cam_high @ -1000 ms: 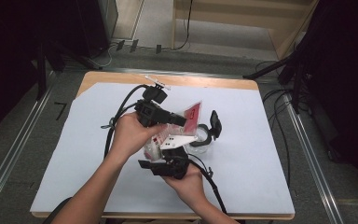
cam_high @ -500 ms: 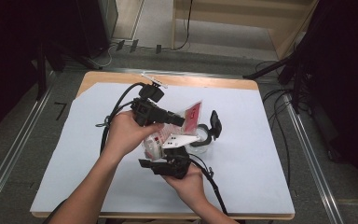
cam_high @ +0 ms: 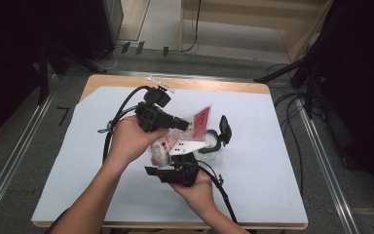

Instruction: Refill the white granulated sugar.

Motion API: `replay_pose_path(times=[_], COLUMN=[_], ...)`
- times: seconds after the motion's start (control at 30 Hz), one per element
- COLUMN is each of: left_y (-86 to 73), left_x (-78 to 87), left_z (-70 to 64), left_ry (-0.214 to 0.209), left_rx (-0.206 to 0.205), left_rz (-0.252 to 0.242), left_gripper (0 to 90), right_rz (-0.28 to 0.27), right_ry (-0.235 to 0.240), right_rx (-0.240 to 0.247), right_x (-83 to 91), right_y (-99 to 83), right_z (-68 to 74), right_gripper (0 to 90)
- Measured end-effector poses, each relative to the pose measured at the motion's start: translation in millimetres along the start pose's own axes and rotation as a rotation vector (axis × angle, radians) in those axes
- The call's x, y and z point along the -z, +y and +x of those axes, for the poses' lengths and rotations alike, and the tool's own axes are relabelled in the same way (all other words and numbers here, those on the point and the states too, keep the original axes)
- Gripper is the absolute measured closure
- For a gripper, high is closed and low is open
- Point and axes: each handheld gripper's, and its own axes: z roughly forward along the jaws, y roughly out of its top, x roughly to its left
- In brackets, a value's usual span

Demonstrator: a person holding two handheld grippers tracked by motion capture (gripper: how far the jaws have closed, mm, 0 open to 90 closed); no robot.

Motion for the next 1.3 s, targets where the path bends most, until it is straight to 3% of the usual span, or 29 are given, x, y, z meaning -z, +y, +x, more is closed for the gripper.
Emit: replay_pose_path(times=[0.57, 1.3], left_y=[-1.5, -2.5], left_x=[-1.0, -2.1], left_z=[-1.5, -3.4], left_ry=[-0.004, -0.007], left_rx=[-0.021, -0.022], left_rz=[-0.013, -0.022], left_gripper=[84.5, 84.8], right_rz=[0.013, 0.018], right_ry=[-0.026, -0.021], right_rx=[0.031, 0.025], right_x=[-0.6, -0.3], right_y=[0.3, 0.2], right_z=[4.4, 5.2], right_gripper=[62.1, 62.6])
